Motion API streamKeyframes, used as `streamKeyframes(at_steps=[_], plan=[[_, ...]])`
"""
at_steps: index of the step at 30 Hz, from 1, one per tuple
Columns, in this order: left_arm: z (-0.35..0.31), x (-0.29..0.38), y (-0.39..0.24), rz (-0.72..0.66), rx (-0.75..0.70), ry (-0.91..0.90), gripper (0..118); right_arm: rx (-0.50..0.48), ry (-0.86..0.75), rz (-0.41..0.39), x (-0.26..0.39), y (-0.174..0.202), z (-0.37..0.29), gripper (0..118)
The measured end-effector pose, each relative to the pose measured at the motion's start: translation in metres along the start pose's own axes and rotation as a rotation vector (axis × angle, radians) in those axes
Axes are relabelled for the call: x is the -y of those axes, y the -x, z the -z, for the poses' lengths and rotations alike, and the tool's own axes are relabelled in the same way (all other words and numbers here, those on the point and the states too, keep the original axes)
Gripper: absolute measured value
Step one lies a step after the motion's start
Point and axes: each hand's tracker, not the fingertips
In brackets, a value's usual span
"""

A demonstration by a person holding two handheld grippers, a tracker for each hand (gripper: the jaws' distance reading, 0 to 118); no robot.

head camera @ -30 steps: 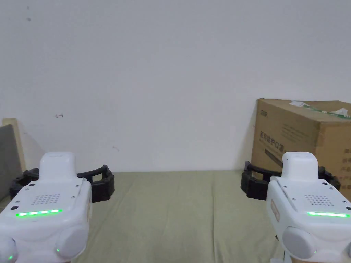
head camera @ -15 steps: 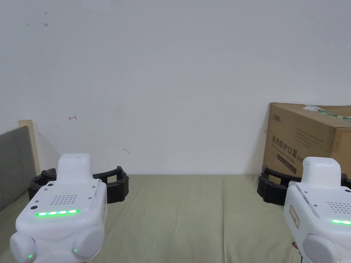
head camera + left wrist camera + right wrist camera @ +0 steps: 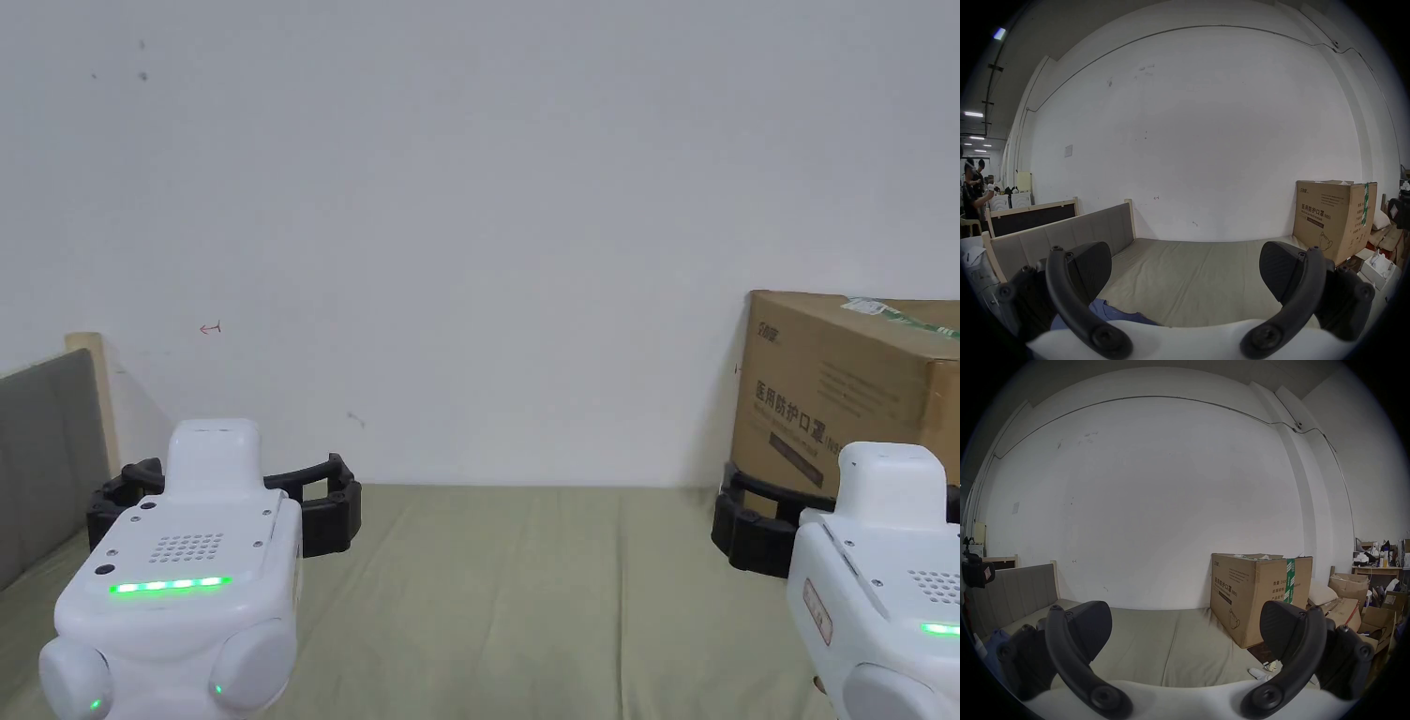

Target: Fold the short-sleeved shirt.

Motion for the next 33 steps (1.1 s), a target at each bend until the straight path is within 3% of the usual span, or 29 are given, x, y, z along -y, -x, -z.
streamKeyframes(at_steps=[17, 18, 19, 20, 21, 22, 23, 24, 25, 28, 33], plan=[[0.0, -0.005, -0.004, 0.032, -0.002, -0.008, 118, 0.009, 0.015, 0.023, 0.002, -0.006, 0.0, 118], [-0.001, -0.005, -0.005, 0.043, 0.006, 0.002, 114, 0.004, 0.015, 0.022, 0.002, -0.006, -0.002, 118], [-0.003, -0.006, -0.005, 0.054, 0.019, 0.003, 89, -0.003, 0.016, 0.02, 0.003, -0.006, -0.004, 111], [-0.006, -0.005, -0.006, 0.069, 0.018, 0.004, 48, -0.001, 0.025, 0.01, 0.003, -0.004, -0.007, 85], [-0.006, -0.004, -0.009, 0.088, 0.0, 0.005, 1, 0.008, 0.009, -0.01, 0.006, -0.001, -0.011, 18], [-0.005, -0.001, -0.01, 0.084, -0.009, 0.001, 0, 0.036, 0.002, -0.031, 0.009, 0.002, -0.013, 0], [-0.008, 0.0, -0.009, 0.074, 0.0, -0.003, 0, 0.124, -0.032, -0.107, 0.0, 0.0, -0.017, 0], [-0.01, -0.001, -0.008, 0.052, 0.029, 0.013, 0, 0.022, -0.003, -0.004, -0.004, -0.004, -0.023, 0], [-0.01, -0.001, -0.007, 0.022, 0.056, 0.029, 0, -0.021, 0.055, 0.013, -0.002, -0.005, -0.023, 0], [-0.01, -0.001, -0.004, -0.009, 0.086, 0.043, 0, 0.026, 0.047, -0.023, 0.007, 0.002, -0.024, 0], [-0.01, 0.002, 0.004, -0.019, 0.042, 0.045, 0, -0.031, 0.042, -0.034, 0.009, 0.016, -0.013, 0]])
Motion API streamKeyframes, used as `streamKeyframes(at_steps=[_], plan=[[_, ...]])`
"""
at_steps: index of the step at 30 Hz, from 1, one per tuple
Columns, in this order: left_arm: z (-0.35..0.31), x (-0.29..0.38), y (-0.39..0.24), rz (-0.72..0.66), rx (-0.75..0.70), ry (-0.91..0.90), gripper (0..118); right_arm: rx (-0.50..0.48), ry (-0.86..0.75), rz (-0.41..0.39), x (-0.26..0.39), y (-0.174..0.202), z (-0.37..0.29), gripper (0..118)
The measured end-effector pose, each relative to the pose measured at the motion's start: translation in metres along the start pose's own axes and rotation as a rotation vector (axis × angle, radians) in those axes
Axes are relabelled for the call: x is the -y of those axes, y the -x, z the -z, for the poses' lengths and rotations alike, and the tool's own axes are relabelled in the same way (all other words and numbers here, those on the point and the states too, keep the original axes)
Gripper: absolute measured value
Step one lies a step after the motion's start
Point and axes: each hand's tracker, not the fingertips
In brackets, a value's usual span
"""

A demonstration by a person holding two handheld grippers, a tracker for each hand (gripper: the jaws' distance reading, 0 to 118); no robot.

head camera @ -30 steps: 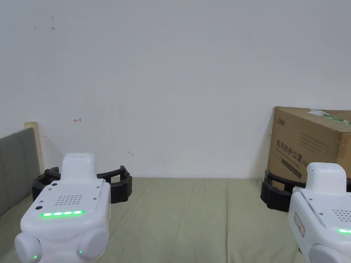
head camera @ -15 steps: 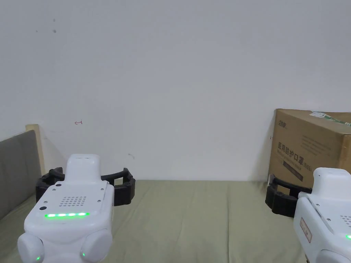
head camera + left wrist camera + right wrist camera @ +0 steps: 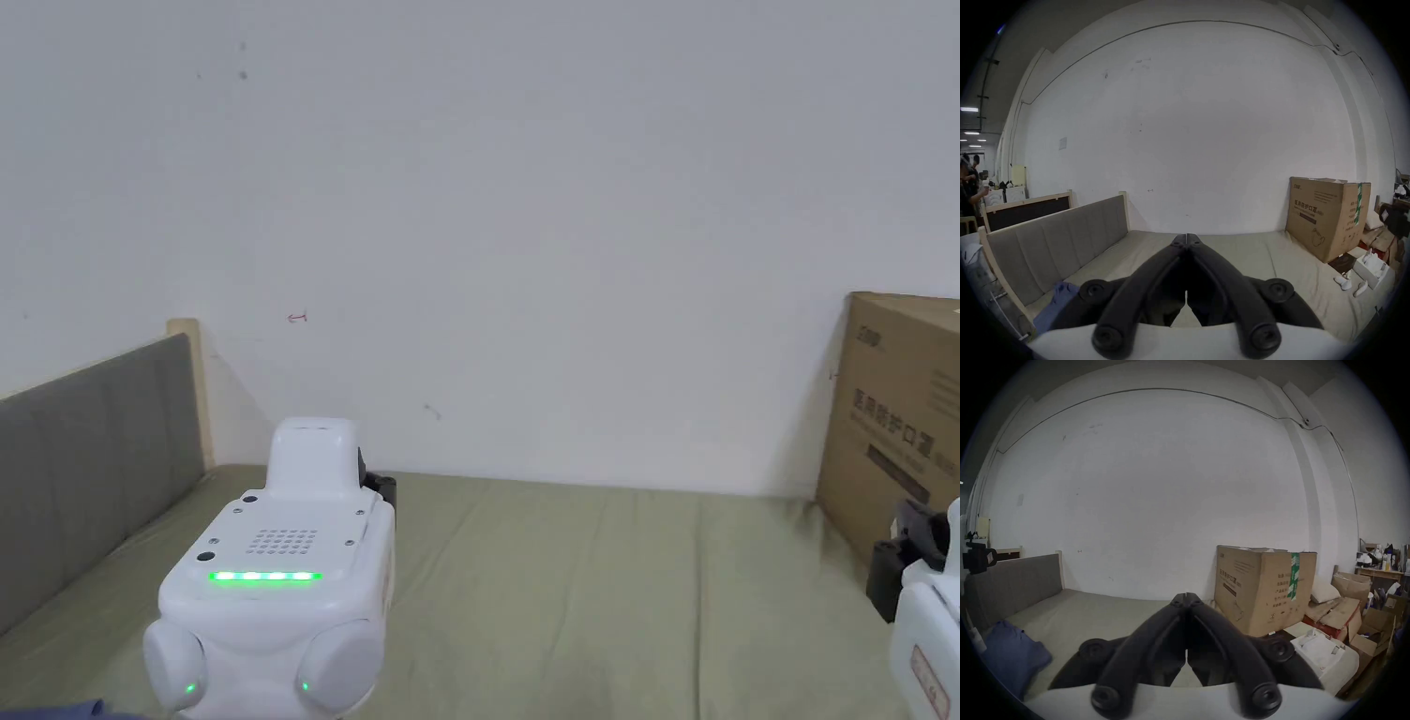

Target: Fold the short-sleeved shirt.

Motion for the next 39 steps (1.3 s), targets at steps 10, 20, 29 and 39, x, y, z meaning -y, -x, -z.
streamKeyframes(at_steps=[10, 20, 29, 39], plan=[[-0.059, 0.038, 0.14, 0.021, -0.361, 0.108, 0, -0.385, 0.023, 0.038, 0.01, 0.144, 0.005, 0], [-0.149, 0.077, 0.283, 0.029, -0.696, 0.256, 0, -0.7, 0.104, 0.079, 0.038, 0.309, -0.019, 0], [-0.095, 0.112, 0.293, 0.009, -0.592, 0.38, 0, -0.704, 0.118, 0.04, 0.044, 0.324, -0.01, 0], [0.068, 0.298, 0.308, -0.213, -0.319, 0.992, 110, -0.609, 0.237, -0.104, 0.104, 0.29, 0.028, 0]])
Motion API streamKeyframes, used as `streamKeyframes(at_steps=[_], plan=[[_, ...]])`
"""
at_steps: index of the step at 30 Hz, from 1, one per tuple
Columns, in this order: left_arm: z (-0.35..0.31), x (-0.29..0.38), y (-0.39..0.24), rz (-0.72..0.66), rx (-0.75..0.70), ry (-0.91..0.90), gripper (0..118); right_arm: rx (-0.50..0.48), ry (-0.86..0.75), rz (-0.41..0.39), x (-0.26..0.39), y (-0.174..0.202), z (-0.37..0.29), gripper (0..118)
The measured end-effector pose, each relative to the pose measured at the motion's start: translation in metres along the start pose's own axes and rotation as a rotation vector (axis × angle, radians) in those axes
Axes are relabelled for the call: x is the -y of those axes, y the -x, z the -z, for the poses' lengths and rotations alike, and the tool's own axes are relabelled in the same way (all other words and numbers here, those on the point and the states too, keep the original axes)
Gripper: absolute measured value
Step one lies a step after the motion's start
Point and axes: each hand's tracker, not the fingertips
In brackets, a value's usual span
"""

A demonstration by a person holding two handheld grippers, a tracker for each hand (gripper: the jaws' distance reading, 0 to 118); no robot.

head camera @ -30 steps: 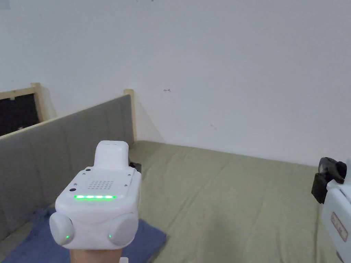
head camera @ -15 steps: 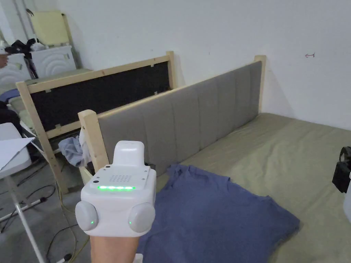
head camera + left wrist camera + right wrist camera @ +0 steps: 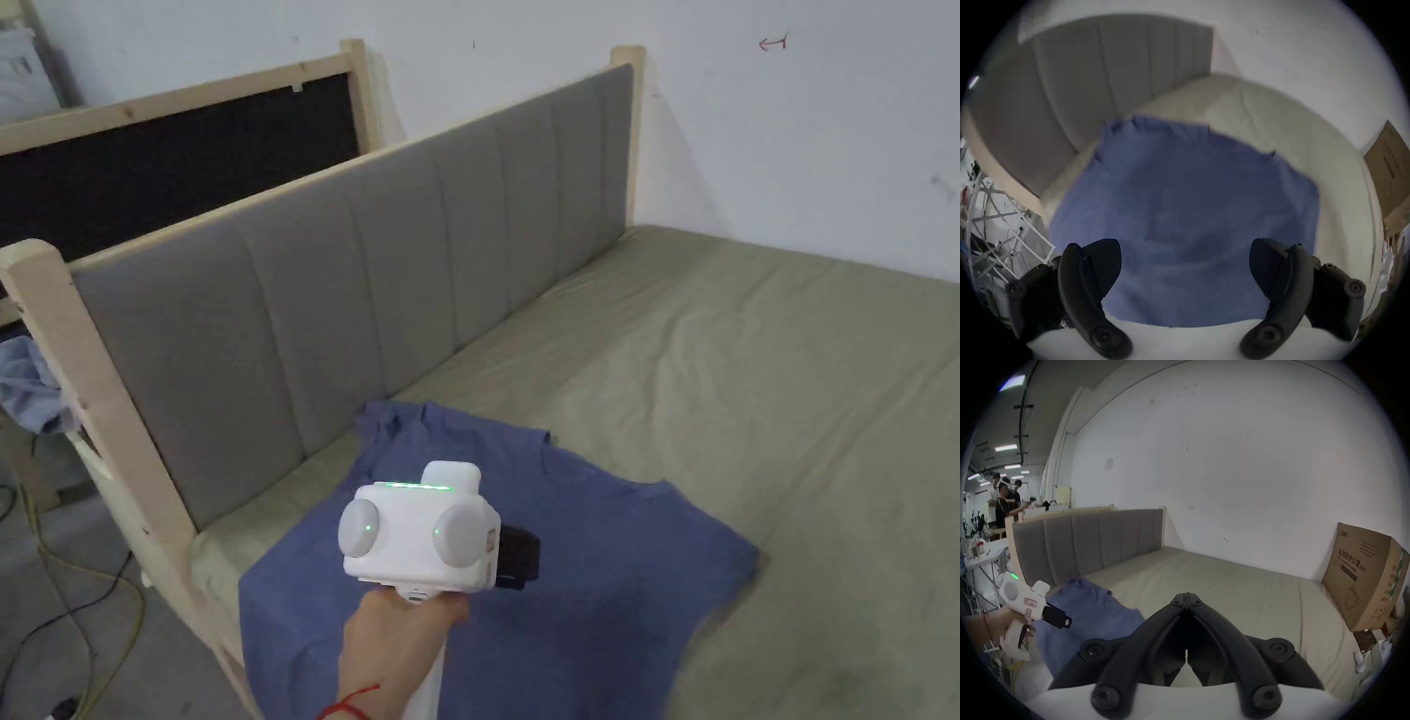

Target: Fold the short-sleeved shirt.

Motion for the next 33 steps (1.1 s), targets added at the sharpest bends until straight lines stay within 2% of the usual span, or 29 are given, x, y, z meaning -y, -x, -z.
streamKeyframes(at_steps=[1, 3, 8, 10, 11, 13, 15, 17, 18, 22, 26, 30, 33], plan=[[0.023, -0.027, 0.003, 0.007, -0.01, 0.027, 110, 0.013, 0.024, -0.011, 0.006, -0.004, 0.004, 0], [0.052, -0.033, 0.004, -0.007, -0.032, 0.047, 110, 0.023, 0.044, -0.02, 0.017, -0.009, 0.013, 0], [0.089, -0.02, 0.005, 0.032, -0.061, 0.084, 114, 0.028, 0.086, -0.011, 0.032, -0.018, 0.031, 0], [0.082, -0.016, 0.004, -0.001, -0.05, 0.064, 105, 0.028, 0.095, -0.001, 0.033, -0.018, 0.034, 0], [0.08, -0.015, 0.002, 0.001, -0.04, 0.073, 97, 0.024, 0.095, 0.004, 0.034, -0.019, 0.034, 0], [0.069, -0.015, -0.006, 0.033, -0.02, 0.048, 61, 0.022, 0.095, 0.01, 0.035, -0.021, 0.033, 0], [0.059, -0.013, -0.013, 0.081, -0.04, -0.012, 0, 0.024, 0.094, 0.014, 0.037, -0.024, 0.031, 0], [0.056, -0.005, -0.007, 0.099, -0.103, -0.039, 0, 0.023, 0.098, 0.023, 0.038, -0.029, 0.028, 0], [0.06, -0.004, -0.006, 0.077, -0.054, -0.004, 0, 0.027, 0.101, 0.025, 0.039, -0.032, 0.026, 0], [0.05, -0.008, -0.001, 0.051, -0.043, -0.03, 0, 0.047, 0.109, 0.032, 0.044, -0.049, 0.019, 0], [0.012, -0.016, -0.007, 0.057, -0.042, -0.122, 0, 0.077, 0.106, 0.072, 0.046, -0.071, 0.004, 0], [-0.027, -0.023, -0.038, 0.139, 0.003, -0.2, 0, 0.131, 0.08, 0.085, 0.049, -0.095, -0.021, 0], [-0.054, -0.03, -0.086, 0.185, 0.104, -0.255, 0, 0.16, 0.065, 0.121, 0.05, -0.116, -0.048, 0]])
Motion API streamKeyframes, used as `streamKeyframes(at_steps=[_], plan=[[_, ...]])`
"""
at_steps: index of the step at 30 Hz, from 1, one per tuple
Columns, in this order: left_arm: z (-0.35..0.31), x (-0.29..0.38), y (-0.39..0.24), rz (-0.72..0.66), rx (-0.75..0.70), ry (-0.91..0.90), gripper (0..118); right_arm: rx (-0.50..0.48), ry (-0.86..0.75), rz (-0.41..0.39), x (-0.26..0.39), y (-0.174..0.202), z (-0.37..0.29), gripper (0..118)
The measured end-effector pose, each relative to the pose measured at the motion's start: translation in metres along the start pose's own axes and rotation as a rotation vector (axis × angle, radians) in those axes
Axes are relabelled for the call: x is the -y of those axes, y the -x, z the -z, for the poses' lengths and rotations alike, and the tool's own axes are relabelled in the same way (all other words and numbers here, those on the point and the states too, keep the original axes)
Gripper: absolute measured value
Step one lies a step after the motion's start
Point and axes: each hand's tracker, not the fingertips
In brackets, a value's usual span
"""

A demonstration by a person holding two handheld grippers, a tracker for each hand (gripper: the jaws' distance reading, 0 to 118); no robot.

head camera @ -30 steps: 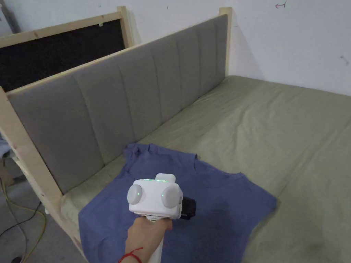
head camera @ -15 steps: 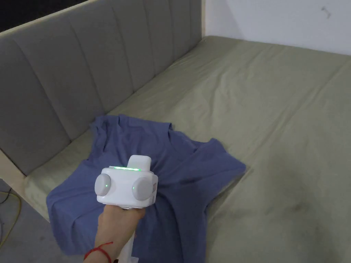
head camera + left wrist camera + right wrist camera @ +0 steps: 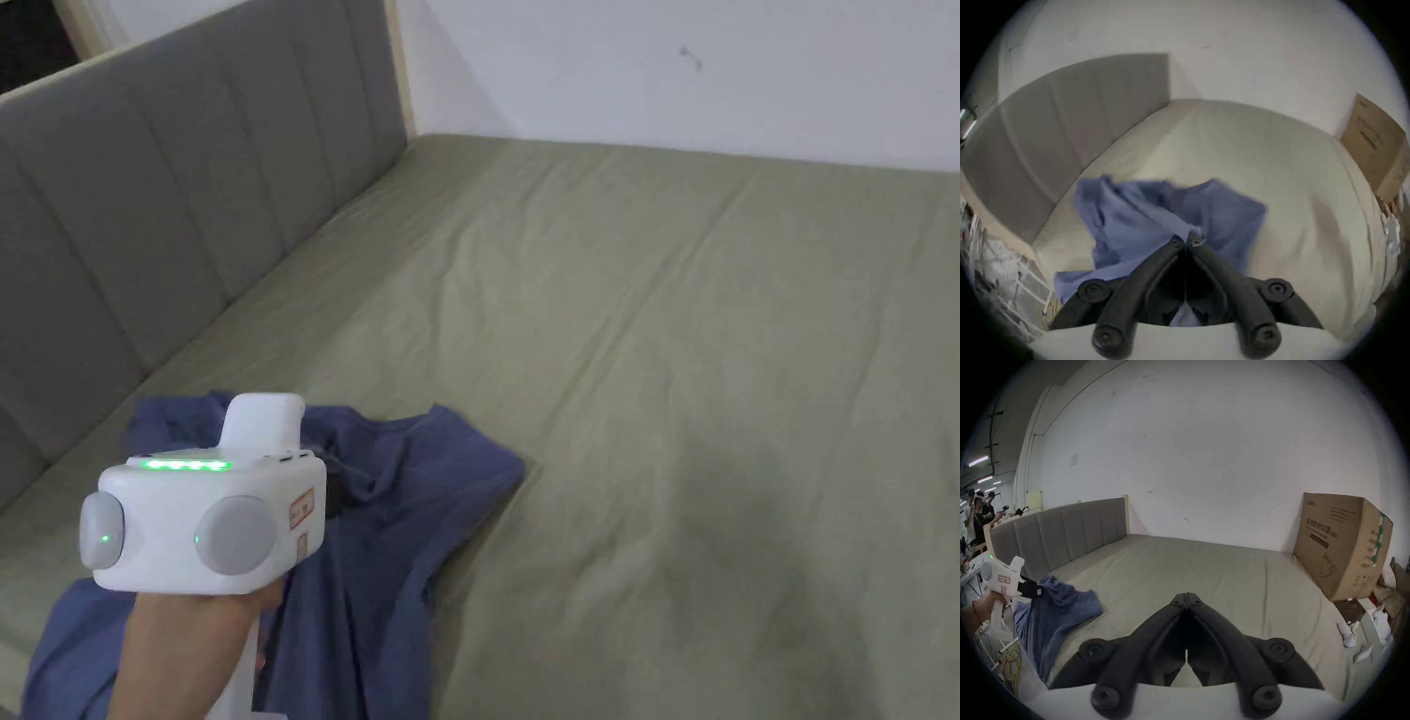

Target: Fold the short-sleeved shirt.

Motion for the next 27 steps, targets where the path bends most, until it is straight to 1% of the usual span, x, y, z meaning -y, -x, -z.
streamKeyframes(at_steps=[2, 3, 5, 6, 9, 12, 15, 18, 21, 23, 27], plan=[[-0.008, -0.014, -0.047, 0.1, 0.045, -0.039, 0, 0.036, -0.013, 0.005, 0.001, -0.017, -0.017, 0], [-0.011, -0.021, -0.073, 0.138, 0.09, -0.053, 0, 0.056, -0.017, 0.0, 0.002, -0.026, -0.026, 0], [-0.014, -0.032, -0.125, 0.171, 0.195, -0.069, 0, 0.1, -0.023, 0.005, 0.006, -0.045, -0.044, 0], [-0.014, -0.035, -0.153, 0.193, 0.261, -0.066, 0, 0.118, -0.022, 0.017, 0.007, -0.055, -0.053, 0], [-0.014, -0.039, -0.247, 0.33, 0.356, -0.081, 0, 0.185, -0.022, 0.053, 0.014, -0.088, -0.081, 0], [-0.018, -0.031, -0.337, 0.411, 0.509, -0.067, 0, 0.284, -0.016, 0.054, 0.023, -0.118, -0.108, 0], [-0.031, -0.011, -0.43, 0.54, 0.638, -0.062, 0, 0.36, -0.005, 0.085, 0.033, -0.15, -0.133, 0], [-0.047, 0.015, -0.51, 0.653, 0.76, -0.044, 0, 0.444, 0.011, 0.081, 0.043, -0.175, -0.154, 0], [-0.062, 0.048, -0.57, 0.752, 0.83, -0.035, 0, 0.498, 0.031, 0.105, 0.053, -0.197, -0.171, 0], [-0.063, 0.072, -0.601, 0.803, 0.865, 0.013, 0, 0.542, 0.046, 0.119, 0.061, -0.209, -0.181, 0], [-0.052, 0.118, -0.63, 0.884, 0.847, 0.091, 0, 0.585, 0.072, 0.139, 0.074, -0.226, -0.194, 0]])
